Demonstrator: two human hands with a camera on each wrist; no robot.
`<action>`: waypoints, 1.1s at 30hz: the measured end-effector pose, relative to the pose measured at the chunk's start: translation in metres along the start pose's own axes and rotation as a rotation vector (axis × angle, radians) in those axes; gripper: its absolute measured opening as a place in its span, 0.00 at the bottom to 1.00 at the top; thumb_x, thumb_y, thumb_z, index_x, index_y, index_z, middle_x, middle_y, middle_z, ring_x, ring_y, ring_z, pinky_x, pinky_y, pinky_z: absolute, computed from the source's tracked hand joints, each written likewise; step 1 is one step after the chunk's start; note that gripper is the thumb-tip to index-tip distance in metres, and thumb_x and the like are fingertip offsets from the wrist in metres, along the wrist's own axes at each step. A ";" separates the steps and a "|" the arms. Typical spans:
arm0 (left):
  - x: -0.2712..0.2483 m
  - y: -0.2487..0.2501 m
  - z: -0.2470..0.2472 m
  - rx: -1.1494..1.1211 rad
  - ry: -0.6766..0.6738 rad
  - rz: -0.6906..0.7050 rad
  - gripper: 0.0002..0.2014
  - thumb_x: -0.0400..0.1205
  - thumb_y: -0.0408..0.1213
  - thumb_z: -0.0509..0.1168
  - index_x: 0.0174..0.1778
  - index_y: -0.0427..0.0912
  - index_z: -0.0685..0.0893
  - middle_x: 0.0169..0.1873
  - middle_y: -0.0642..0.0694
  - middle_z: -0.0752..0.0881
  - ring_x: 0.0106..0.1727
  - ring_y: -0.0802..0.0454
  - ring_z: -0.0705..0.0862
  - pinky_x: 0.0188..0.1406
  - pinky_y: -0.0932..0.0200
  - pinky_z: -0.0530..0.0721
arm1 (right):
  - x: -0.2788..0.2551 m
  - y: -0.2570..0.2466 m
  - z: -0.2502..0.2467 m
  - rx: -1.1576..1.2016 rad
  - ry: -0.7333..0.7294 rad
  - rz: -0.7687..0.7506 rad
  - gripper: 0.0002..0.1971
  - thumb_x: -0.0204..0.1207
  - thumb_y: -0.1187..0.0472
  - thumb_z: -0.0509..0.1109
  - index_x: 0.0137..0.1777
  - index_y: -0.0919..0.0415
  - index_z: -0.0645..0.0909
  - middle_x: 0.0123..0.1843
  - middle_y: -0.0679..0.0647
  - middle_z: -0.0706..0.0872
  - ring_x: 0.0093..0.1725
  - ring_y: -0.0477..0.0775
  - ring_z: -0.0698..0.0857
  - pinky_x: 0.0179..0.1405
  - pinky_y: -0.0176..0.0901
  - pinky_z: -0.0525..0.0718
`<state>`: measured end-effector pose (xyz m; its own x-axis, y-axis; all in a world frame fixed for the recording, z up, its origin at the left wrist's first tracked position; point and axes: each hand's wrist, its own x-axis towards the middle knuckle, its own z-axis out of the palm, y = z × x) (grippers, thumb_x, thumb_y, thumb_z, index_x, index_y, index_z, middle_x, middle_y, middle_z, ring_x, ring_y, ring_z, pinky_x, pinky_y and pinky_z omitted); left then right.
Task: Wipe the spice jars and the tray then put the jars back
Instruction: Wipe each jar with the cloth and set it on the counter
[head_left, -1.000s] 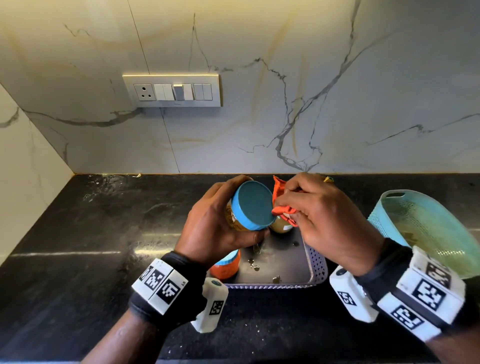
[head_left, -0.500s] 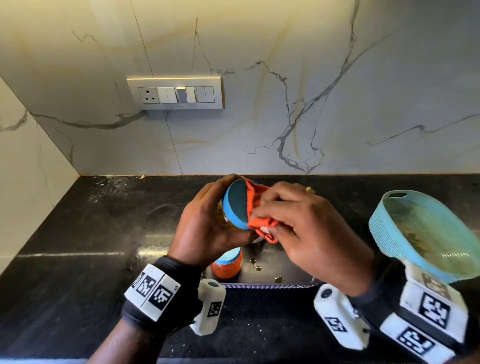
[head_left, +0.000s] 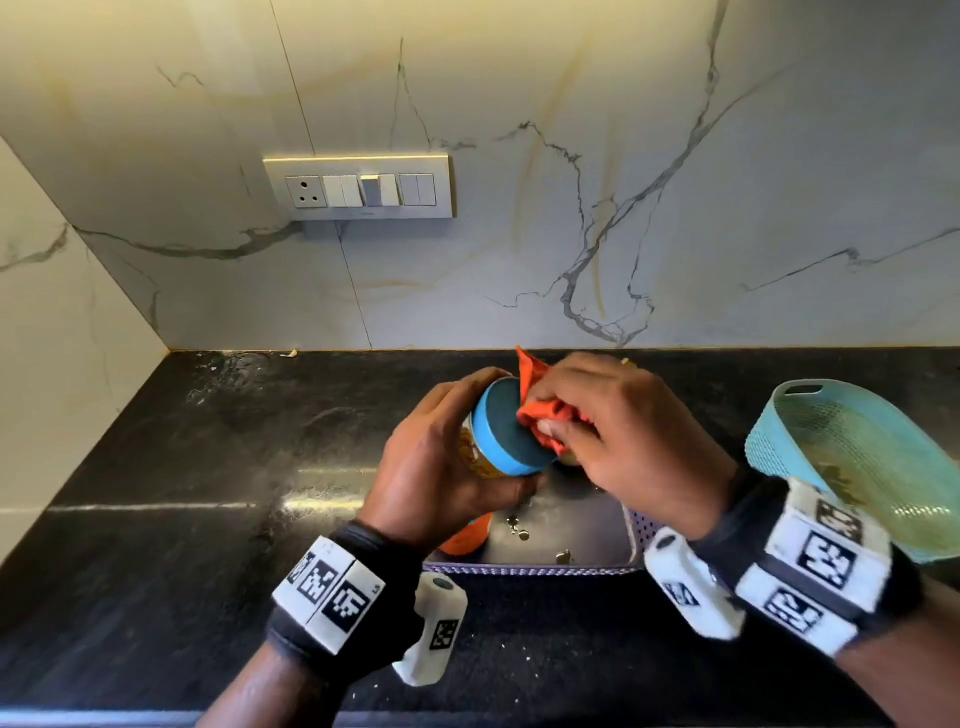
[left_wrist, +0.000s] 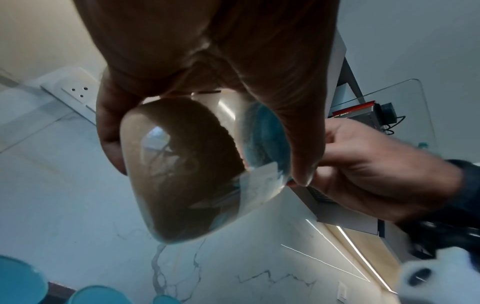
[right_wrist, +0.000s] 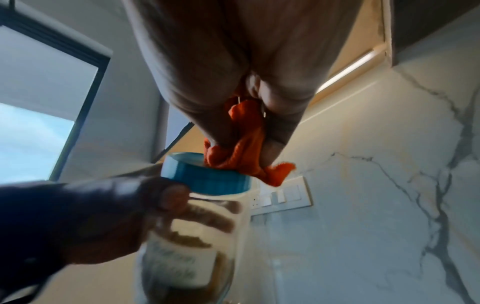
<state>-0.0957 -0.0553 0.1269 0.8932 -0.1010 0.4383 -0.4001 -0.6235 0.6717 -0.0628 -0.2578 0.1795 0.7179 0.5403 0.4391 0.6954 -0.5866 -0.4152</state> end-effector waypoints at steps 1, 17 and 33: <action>0.000 0.002 0.003 -0.011 0.001 -0.005 0.43 0.62 0.55 0.85 0.74 0.52 0.81 0.65 0.57 0.86 0.66 0.60 0.84 0.65 0.64 0.81 | 0.007 0.000 0.002 -0.010 0.036 0.010 0.09 0.72 0.68 0.77 0.51 0.59 0.87 0.49 0.50 0.87 0.48 0.55 0.87 0.49 0.46 0.84; 0.008 0.004 0.001 -0.076 -0.033 -0.011 0.38 0.62 0.54 0.83 0.69 0.51 0.83 0.57 0.56 0.89 0.59 0.53 0.87 0.58 0.45 0.86 | 0.018 -0.018 0.005 0.097 0.013 -0.057 0.08 0.74 0.64 0.76 0.52 0.58 0.87 0.49 0.49 0.88 0.49 0.48 0.86 0.51 0.37 0.82; 0.018 0.001 -0.004 -0.885 -0.028 -0.596 0.37 0.70 0.60 0.77 0.71 0.45 0.79 0.62 0.34 0.89 0.66 0.35 0.88 0.66 0.23 0.83 | 0.010 0.008 -0.014 0.501 0.178 0.036 0.11 0.73 0.68 0.78 0.55 0.61 0.88 0.54 0.51 0.89 0.59 0.52 0.88 0.61 0.47 0.86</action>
<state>-0.0811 -0.0543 0.1381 0.9938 0.0097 -0.1104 0.1060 0.2056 0.9729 -0.0505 -0.2654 0.1917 0.7553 0.3887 0.5277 0.6322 -0.2196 -0.7431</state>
